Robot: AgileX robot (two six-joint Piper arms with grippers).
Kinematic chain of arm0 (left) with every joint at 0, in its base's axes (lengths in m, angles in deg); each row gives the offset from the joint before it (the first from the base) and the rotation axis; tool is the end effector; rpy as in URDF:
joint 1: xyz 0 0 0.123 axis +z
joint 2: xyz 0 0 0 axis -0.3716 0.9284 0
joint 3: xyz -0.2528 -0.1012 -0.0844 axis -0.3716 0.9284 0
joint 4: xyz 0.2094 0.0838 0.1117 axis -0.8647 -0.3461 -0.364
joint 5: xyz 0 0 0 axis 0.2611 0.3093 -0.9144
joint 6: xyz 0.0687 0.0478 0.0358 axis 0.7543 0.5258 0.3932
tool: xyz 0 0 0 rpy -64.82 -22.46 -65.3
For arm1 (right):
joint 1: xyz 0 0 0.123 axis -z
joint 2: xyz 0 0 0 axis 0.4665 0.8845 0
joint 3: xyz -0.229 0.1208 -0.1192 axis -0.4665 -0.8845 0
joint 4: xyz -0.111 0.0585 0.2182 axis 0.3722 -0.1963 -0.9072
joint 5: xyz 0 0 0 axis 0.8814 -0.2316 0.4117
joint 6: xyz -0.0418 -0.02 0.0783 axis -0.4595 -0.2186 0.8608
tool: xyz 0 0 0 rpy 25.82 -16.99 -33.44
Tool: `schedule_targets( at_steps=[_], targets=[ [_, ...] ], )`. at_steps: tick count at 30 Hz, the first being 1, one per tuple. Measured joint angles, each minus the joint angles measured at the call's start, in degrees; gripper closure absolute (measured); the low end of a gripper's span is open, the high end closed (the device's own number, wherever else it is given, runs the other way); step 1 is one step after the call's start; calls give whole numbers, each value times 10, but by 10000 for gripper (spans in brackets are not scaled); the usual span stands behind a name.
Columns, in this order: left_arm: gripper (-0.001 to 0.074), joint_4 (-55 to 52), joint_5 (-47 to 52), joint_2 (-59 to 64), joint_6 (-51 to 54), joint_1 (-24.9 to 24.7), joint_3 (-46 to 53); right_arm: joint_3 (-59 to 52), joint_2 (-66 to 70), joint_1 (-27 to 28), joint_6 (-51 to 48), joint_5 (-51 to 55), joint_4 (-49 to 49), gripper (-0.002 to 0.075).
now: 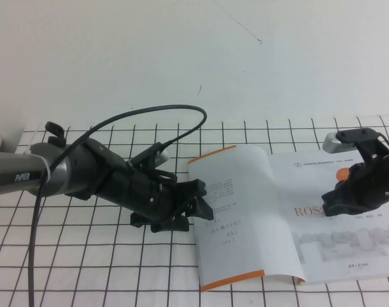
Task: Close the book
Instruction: 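Close the open booklet and leave it lying on the table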
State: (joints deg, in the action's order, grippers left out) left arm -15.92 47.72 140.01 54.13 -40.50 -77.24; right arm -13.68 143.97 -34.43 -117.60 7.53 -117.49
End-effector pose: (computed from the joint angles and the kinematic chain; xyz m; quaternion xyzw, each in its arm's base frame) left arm 0.3606 -0.1718 0.1463 -0.0573 0.9298 -0.3460 0.1119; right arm 0.3633 0.0732 0.1378 -0.1859 0.9507 0.1602 0.1896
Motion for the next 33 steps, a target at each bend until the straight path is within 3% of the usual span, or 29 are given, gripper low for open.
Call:
schedule_targets(
  at_steps=[10, 19, 25, 33],
  targets=[
    [287, 111, -4, 22, 85, -6, 0, 3, 22, 5, -7, 9, -30, 729],
    [302, 291, 40, 40, 222, -11, -10, 4, 25, 5, -7, 9, -35, 729],
    [316, 326, 84, 40, 235, -22, -74, 4, 26, 5, -7, 9, -42, 729],
    [319, 327, 125, 40, 234, -72, -203, 4, 26, 5, -9, 9, -45, 729]
  ],
)
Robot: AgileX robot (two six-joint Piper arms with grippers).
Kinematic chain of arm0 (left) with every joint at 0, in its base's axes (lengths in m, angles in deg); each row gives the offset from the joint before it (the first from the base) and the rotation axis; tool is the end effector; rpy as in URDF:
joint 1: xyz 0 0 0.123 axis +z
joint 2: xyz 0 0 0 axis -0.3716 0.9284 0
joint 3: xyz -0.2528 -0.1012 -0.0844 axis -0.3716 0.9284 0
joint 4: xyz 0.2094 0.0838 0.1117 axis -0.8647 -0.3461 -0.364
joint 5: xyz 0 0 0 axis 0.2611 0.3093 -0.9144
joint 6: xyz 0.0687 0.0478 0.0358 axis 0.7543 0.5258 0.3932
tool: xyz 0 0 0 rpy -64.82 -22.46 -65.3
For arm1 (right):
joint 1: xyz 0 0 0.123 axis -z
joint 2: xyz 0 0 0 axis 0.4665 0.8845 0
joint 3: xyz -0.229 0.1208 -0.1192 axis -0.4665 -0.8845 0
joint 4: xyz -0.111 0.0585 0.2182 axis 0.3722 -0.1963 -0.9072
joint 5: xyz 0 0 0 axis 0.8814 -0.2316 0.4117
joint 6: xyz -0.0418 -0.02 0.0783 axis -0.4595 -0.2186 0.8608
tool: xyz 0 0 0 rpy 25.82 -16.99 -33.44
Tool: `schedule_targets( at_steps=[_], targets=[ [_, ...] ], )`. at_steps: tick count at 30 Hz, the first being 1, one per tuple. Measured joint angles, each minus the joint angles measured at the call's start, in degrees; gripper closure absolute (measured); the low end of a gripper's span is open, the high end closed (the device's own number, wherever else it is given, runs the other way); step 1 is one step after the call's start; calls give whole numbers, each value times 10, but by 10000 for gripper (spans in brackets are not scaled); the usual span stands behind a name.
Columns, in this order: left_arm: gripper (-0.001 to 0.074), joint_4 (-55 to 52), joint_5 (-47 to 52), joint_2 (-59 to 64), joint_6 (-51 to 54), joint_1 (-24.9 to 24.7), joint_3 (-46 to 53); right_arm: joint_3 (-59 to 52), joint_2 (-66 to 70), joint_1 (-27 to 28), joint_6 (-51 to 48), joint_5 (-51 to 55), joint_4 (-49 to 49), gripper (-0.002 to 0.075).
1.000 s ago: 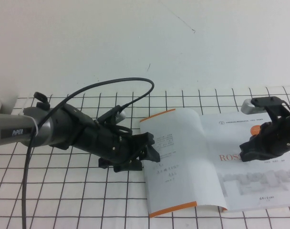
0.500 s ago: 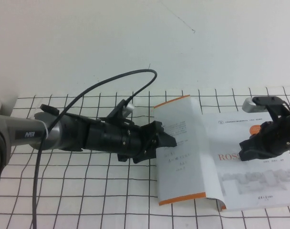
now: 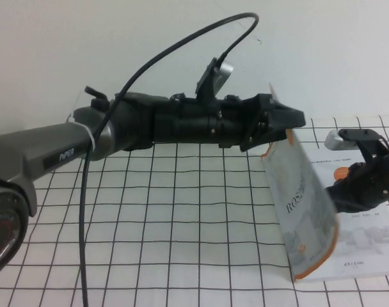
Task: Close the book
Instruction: 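Close the open booklet and leave it lying on the table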
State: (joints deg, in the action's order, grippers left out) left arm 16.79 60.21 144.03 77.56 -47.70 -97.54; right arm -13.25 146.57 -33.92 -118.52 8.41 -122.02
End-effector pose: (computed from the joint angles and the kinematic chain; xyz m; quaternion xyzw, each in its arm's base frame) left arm 0.3891 -0.2637 0.2449 0.0637 0.7772 -0.5898 0.2100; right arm 0.3663 0.0739 0.1244 -0.1565 0.9542 0.1862 0.1741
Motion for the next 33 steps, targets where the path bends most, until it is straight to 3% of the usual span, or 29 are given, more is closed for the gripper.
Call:
schedule_targets(
  at_steps=[4, 6, 8, 11, 14, 21, 33],
  targets=[
    [325, -1, 29, 0, -1, -17, -66, 6, 0, 0, -1, 3, 0, 729],
    [365, -4, 50, -2, -1, -20, -104, 14, -2, 1, -1, 10, 11, 729],
    [444, -6, 70, -6, -1, -20, -135, 20, -8, 6, 14, 18, 31, 729],
    [629, -21, 97, -13, -1, -19, -177, 29, -48, 34, 45, 27, 63, 729],
    [703, -50, 110, -23, -5, -19, -203, 36, -124, 75, 57, 31, 67, 729],
    [733, -166, 131, -74, -63, -19, -212, 37, -305, 103, 47, 56, 60, 729],
    [734, -678, 229, -326, -313, -19, -212, 37, -488, 103, -123, 202, -90, 729]
  ],
)
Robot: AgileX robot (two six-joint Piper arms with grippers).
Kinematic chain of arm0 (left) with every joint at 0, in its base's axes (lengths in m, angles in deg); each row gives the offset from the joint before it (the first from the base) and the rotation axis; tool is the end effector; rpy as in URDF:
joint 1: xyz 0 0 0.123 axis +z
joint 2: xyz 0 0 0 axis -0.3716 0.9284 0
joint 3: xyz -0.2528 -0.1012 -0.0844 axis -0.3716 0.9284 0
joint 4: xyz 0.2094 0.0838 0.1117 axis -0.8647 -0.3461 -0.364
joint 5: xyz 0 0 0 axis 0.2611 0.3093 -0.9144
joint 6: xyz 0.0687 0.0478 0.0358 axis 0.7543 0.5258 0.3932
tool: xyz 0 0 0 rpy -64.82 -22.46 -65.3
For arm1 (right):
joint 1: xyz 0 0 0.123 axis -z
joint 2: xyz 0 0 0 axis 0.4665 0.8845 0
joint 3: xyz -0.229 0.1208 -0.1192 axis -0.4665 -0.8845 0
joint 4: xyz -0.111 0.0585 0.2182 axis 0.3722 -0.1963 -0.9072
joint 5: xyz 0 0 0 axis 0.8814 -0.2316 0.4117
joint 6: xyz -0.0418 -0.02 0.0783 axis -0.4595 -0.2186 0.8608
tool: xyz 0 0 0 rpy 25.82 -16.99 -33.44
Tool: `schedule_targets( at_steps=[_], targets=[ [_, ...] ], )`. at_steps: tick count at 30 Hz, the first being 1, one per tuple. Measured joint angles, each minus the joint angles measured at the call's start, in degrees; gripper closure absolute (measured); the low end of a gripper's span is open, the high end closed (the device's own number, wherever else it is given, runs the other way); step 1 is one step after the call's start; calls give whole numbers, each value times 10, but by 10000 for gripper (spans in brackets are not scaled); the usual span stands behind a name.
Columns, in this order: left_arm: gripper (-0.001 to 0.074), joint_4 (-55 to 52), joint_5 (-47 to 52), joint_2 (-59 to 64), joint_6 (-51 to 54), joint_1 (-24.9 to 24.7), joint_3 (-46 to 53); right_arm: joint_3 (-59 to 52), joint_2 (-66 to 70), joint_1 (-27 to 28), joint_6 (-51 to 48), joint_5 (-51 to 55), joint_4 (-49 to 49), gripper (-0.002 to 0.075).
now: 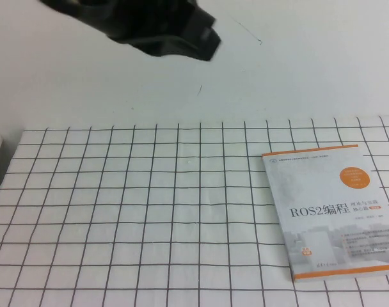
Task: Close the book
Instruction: 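Close the open booklet and leave it lying on the table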
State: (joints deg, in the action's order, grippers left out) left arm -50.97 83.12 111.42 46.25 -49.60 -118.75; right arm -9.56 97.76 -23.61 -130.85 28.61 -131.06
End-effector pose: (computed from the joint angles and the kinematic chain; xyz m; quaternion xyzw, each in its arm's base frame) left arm 0.2402 -0.1724 0.4945 0.3474 0.8164 -0.2817 0.3653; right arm 0.2259 0.0418 0.4141 -0.2873 0.7856 0.1871 0.5151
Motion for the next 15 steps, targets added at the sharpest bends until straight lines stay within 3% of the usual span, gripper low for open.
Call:
schedule_targets(
  at_steps=[4, 8, 15],
  targets=[
    [734, -77, 8, -109, -53, 0, 10, 0, -74, 0, -20, 26, -13, 729],
    [735, -139, 8, -242, -102, 0, 86, 0, -137, 0, 1, 35, 7, 729],
    [736, -201, -68, -486, -195, 0, 363, 0, -234, 0, 45, 4, 26, 729]
  ],
)
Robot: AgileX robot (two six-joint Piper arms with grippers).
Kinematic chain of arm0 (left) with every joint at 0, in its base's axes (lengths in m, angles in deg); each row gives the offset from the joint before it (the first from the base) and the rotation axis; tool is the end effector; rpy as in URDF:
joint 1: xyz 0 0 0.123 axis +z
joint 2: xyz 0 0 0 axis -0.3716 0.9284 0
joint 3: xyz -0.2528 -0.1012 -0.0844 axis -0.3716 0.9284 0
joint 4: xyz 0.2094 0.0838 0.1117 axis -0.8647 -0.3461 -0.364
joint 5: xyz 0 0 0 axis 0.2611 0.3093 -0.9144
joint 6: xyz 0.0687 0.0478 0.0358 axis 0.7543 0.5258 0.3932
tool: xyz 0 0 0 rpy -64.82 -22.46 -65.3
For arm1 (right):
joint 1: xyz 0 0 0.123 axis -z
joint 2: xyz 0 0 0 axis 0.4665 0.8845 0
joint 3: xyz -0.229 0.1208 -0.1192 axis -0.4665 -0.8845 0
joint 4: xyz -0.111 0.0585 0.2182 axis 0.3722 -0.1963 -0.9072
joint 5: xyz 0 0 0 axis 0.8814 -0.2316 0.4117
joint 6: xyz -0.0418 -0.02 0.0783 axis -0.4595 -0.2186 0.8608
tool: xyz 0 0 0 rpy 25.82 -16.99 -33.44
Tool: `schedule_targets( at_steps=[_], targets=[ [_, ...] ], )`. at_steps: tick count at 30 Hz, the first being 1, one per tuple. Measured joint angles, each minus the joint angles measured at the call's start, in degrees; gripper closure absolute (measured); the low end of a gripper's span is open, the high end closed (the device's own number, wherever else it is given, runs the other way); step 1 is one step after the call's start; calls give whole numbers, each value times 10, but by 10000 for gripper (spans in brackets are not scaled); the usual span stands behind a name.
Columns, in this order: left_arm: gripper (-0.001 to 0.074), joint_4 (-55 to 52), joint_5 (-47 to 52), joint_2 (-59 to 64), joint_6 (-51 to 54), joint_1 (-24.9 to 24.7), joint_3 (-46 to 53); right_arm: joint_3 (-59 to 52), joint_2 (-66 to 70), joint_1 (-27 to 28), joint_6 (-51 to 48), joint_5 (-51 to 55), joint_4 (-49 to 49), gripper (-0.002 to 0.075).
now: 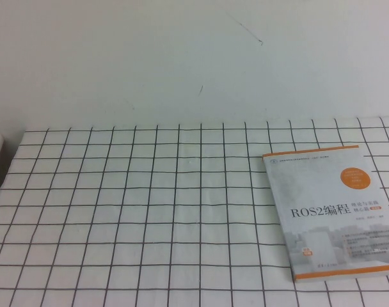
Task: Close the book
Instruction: 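Close the open booklet and leave it lying on the table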
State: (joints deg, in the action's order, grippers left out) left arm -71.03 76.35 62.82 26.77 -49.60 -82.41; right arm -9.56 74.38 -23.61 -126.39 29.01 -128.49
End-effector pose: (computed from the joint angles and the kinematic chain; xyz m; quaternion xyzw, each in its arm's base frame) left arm 0.0466 -0.0375 0.4722 0.1822 0.8126 -0.2160 0.5097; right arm 0.0933 0.0498 0.4757 -0.3070 0.6881 0.1202 0.6464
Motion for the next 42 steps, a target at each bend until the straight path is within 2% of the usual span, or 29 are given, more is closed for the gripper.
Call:
schedule_targets(
  at_steps=[3, 6, 11, 17, 21, 28, 37, 40, 42],
  targets=[
    [736, -1, -37, -42, -18, 0, 118, -22, -36, 0, 4, -26, 0, 729],
    [736, -1, -67, -56, -21, 0, 192, -69, -86, 0, 17, -42, 20, 729],
    [736, -44, -176, -58, -12, 0, 261, -191, -188, 0, 29, -55, 57, 729],
    [736, -115, -310, -58, -4, 0, 325, -346, -295, 0, -3, -95, 121, 729],
    [736, -119, -318, -58, -3, 0, 351, -407, -321, 0, -6, -97, 131, 729],
    [736, -120, -259, -58, -2, 0, 367, -493, -323, 0, -28, -91, 129, 729],
    [737, -138, -236, -77, 0, 1, 417, -517, -323, 0, -39, -114, 125, 729],
    [737, -144, -262, -133, -7, 23, 441, -517, -323, 0, -39, -115, 125, 729],
    [737, -147, -319, -174, -20, 51, 474, -517, -323, 0, -39, -115, 125, 729]
  ],
)
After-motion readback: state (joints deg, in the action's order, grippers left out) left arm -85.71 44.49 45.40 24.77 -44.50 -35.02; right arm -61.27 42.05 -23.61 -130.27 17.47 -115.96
